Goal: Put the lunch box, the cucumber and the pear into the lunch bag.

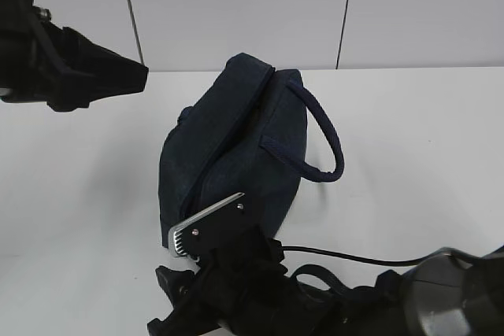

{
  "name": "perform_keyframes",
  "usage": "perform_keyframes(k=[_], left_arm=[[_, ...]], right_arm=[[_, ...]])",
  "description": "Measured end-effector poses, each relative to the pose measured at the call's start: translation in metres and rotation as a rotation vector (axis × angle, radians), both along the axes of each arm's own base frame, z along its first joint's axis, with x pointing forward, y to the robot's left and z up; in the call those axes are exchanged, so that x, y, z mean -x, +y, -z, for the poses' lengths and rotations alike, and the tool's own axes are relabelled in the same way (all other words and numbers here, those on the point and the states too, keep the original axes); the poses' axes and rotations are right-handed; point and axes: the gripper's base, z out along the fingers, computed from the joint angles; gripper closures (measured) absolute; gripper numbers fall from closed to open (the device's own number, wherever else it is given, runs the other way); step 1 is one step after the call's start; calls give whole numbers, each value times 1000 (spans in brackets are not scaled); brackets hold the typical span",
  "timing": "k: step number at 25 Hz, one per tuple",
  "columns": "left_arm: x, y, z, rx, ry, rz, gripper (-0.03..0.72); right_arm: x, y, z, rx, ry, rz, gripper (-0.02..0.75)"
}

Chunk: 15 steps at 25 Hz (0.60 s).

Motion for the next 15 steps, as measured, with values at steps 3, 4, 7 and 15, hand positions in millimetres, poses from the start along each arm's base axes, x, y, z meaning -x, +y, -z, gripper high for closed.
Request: perform_keyframes(k=[3, 4, 7, 15], left_arm=[[0, 0, 0, 0, 0, 0, 381], [0, 0, 0, 0, 0, 0, 381], [0, 0, 0, 0, 0, 0, 381], [0, 0, 0, 0, 0, 0, 384]], right_arm=[[-1, -2, 0, 5, 4, 25, 353], [-1, -2, 1, 4, 7, 31, 360], [-2, -2, 1, 7, 7, 34, 379], [-2, -3, 1, 10, 9, 38, 485]])
